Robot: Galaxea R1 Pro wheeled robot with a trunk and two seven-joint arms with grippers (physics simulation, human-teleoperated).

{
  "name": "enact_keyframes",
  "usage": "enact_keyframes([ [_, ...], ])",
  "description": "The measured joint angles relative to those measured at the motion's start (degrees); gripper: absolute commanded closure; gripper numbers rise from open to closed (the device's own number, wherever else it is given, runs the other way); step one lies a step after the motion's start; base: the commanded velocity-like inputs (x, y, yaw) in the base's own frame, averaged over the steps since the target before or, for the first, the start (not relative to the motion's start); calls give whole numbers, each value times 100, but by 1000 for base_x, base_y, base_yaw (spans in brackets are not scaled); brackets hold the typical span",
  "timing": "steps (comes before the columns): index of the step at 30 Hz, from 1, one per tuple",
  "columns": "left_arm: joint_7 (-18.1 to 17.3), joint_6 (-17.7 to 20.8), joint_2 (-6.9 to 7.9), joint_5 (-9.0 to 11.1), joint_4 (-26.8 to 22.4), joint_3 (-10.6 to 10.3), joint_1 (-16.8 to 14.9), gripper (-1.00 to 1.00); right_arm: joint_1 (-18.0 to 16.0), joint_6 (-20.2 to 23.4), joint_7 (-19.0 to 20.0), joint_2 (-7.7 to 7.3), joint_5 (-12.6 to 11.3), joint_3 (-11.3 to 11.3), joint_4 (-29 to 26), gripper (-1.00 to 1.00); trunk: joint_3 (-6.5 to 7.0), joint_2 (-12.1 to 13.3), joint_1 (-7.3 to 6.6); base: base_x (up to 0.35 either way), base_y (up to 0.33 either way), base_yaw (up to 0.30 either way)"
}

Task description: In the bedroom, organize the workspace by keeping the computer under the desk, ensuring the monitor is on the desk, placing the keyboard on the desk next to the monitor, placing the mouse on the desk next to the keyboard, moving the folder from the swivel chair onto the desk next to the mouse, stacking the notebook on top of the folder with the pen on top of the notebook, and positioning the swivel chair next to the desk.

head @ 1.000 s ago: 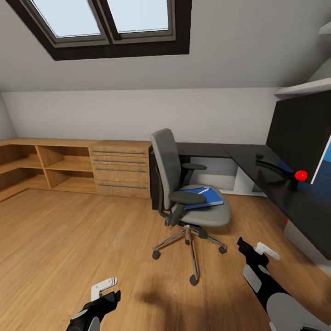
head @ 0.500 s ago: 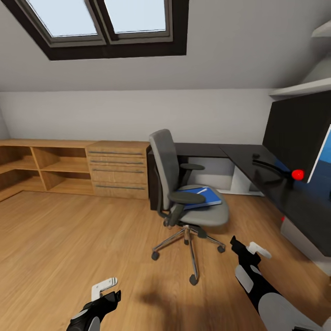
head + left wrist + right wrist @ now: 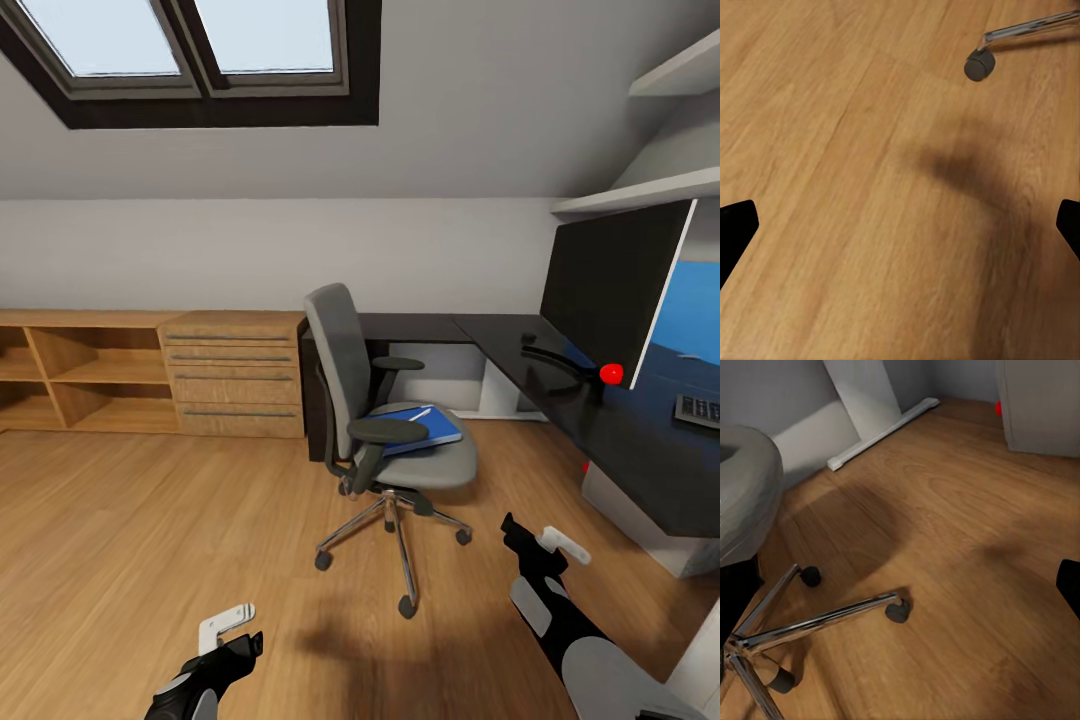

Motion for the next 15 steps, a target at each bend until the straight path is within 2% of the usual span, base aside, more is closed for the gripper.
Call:
enact_keyframes([
  [11, 0, 0, 0, 0, -1, 2, 0, -100, -8, 169, 15, -42, -66, -20, -2, -100, 0, 0, 0, 0, 0, 0],
  [15, 0, 0, 2, 0, -1, 7, 0, -100, -165, 588, 21, -98, -86, -27, -31, -100, 1, 0, 0, 0, 0, 0],
])
